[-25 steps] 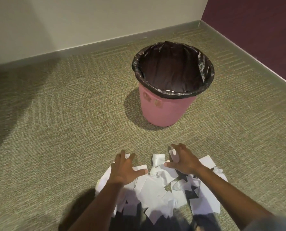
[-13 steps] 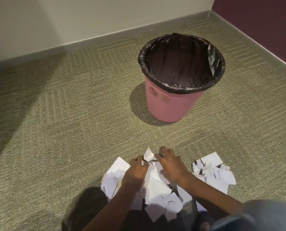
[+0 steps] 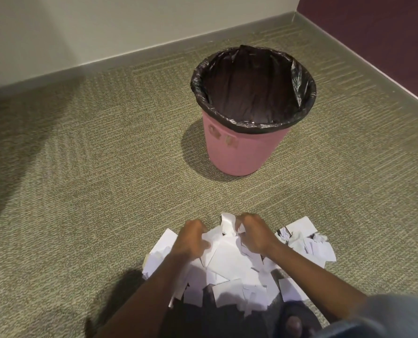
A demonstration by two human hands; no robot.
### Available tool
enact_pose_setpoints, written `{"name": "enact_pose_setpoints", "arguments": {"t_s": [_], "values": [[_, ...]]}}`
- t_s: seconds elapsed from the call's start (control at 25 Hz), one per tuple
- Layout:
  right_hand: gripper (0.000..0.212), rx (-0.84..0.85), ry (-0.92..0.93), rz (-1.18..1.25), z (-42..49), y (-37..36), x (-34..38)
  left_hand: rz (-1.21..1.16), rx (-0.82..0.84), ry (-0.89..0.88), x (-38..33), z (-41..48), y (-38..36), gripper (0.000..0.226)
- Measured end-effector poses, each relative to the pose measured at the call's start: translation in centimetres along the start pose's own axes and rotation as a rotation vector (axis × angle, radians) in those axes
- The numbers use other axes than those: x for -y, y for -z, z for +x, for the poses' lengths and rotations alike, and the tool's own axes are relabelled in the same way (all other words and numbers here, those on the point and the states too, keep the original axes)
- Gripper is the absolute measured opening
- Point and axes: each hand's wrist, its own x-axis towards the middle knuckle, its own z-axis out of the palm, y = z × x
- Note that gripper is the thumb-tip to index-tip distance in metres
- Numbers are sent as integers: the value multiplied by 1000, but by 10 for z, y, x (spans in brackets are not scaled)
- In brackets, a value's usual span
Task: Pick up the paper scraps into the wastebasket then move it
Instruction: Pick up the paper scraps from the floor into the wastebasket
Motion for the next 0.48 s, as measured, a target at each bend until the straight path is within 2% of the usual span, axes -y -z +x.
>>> {"name": "enact_pose_setpoints", "arguments": {"t_s": [0.08,0.24,0.48], "values": [[22,-31,-38,92,1,15,1,-12,12,-39,-13,6,21,18],[26,-152,-99,248,-8,57,2,-25,3,-118,-36,13,66,19],[9,-296,-148,463,-39,111,12,11,44,-274,-79,8,122,12]]}}
